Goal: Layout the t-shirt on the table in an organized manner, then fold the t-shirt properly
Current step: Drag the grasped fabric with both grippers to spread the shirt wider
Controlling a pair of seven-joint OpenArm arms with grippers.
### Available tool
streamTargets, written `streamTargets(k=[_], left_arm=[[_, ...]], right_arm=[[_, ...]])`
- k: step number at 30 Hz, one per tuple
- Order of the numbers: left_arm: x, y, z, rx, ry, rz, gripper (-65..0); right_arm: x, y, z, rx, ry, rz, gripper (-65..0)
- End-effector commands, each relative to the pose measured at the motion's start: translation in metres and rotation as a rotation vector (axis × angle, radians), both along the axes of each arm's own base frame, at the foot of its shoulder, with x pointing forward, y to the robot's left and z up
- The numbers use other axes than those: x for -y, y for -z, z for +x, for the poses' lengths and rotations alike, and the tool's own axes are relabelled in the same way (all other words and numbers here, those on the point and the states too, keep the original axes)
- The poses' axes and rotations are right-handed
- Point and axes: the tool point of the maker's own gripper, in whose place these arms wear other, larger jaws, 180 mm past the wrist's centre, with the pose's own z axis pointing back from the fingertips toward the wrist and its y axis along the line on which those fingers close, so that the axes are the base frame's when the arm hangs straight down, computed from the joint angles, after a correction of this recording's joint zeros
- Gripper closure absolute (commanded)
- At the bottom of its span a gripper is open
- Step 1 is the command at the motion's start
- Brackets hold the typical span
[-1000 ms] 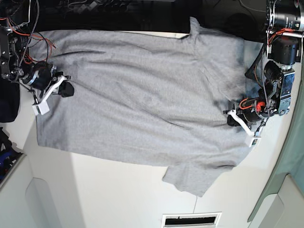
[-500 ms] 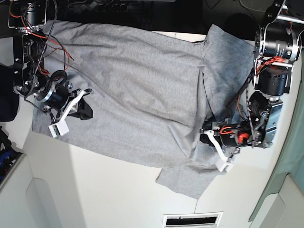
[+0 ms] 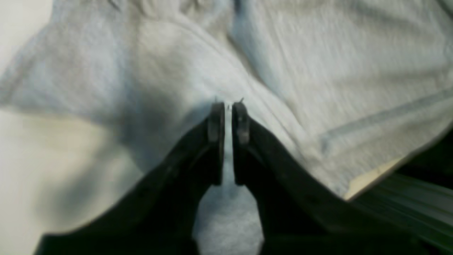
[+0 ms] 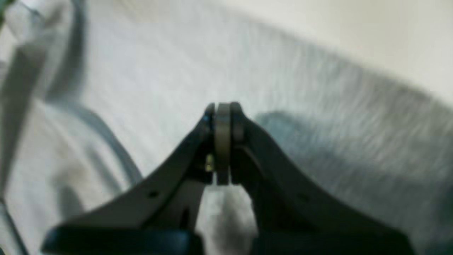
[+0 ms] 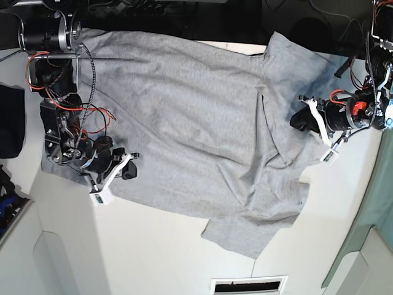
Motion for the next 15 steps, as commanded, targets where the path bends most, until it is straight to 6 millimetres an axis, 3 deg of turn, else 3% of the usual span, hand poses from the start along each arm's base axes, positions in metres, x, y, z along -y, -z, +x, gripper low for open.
streamTargets(k=[1,5,11,15], left_arm=[[-0.004,-0.001,-0.004,0.010,0.003,0.009,-4.8],[-0.037,0.026,-0.021,-0.020,-0.076,0.168,-4.8],[-0.070,0.056,-0.049,-0.137,-0.116,0.284,-4.8],[-0.083,0.067,-0.061,-0.189,-0.142,0.301,-4.8]], right_arm=[[-0.004,-0.014,0.017,0.058,-0.013,0.001,0.0],[0.012,0.012,0.003,0.013,-0.059,-0.134,0.0],[0.069,0.010,-0.001,0.000,0.020,-0.155,0.0],[0.087,0.013,-0.011,-0.028,0.064,-0.129,0.0]])
